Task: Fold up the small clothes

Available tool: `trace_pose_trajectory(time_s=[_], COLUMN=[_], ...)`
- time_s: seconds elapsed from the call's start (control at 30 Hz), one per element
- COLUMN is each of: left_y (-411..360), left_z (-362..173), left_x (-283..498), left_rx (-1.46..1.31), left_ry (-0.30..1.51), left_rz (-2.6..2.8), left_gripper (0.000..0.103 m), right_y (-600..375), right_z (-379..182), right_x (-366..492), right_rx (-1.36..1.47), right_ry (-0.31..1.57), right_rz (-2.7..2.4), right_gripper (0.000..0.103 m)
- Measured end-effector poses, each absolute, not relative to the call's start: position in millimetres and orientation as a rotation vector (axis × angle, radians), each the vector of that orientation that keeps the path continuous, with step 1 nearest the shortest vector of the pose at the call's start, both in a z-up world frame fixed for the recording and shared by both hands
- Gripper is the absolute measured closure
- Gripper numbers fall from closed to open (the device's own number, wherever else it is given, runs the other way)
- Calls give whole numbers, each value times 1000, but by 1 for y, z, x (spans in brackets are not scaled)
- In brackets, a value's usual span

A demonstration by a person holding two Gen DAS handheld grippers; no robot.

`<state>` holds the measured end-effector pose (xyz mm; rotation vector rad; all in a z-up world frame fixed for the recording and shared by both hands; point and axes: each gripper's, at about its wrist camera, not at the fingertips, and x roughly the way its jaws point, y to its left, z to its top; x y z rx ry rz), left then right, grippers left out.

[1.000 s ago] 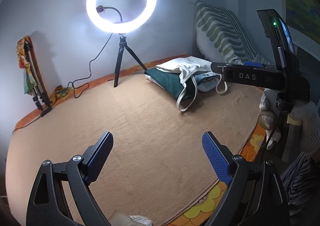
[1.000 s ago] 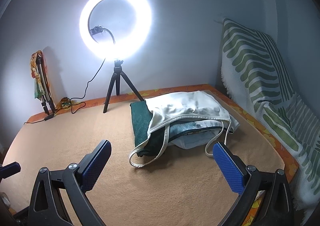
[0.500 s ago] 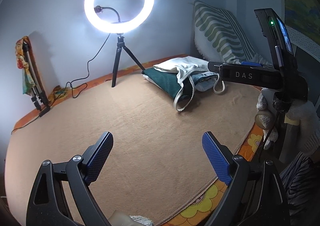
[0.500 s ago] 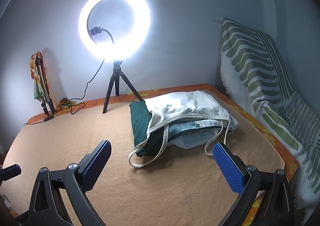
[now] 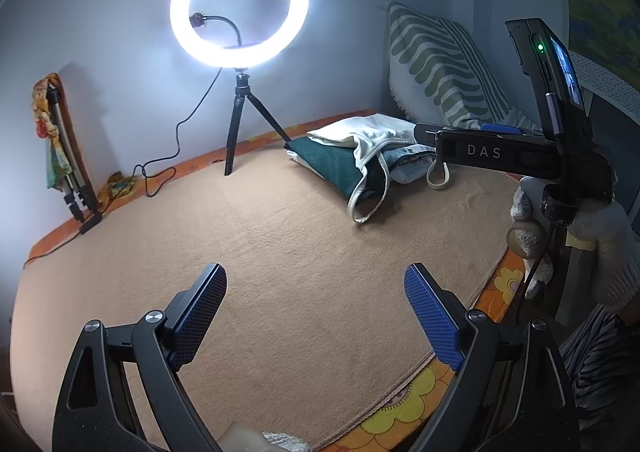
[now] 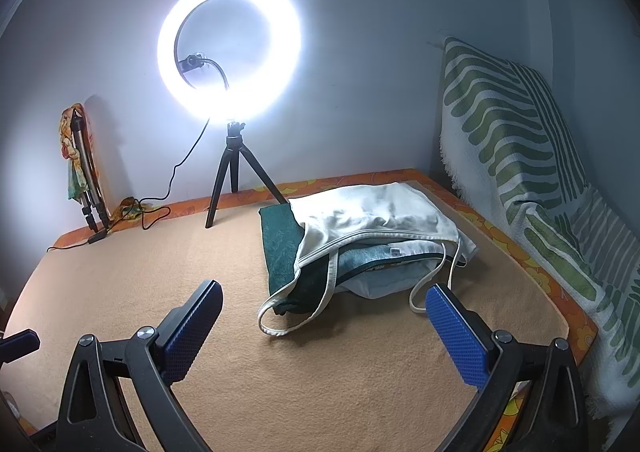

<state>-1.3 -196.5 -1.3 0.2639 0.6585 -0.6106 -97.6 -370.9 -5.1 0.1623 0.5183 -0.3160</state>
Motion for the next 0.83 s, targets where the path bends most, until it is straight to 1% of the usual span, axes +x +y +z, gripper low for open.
trace_pose_trajectory(time_s=[0.83], left_y=[-193], left_z=[2], left_x=[-7], left_rx=[274], left_ry=[636], left_rz=[-609], left_gripper=[12], right_y=[-369], right_z=[-5], right_x=[-94], right_rx=[151], right_ry=[523], right_rz=[-304], right_gripper=[0])
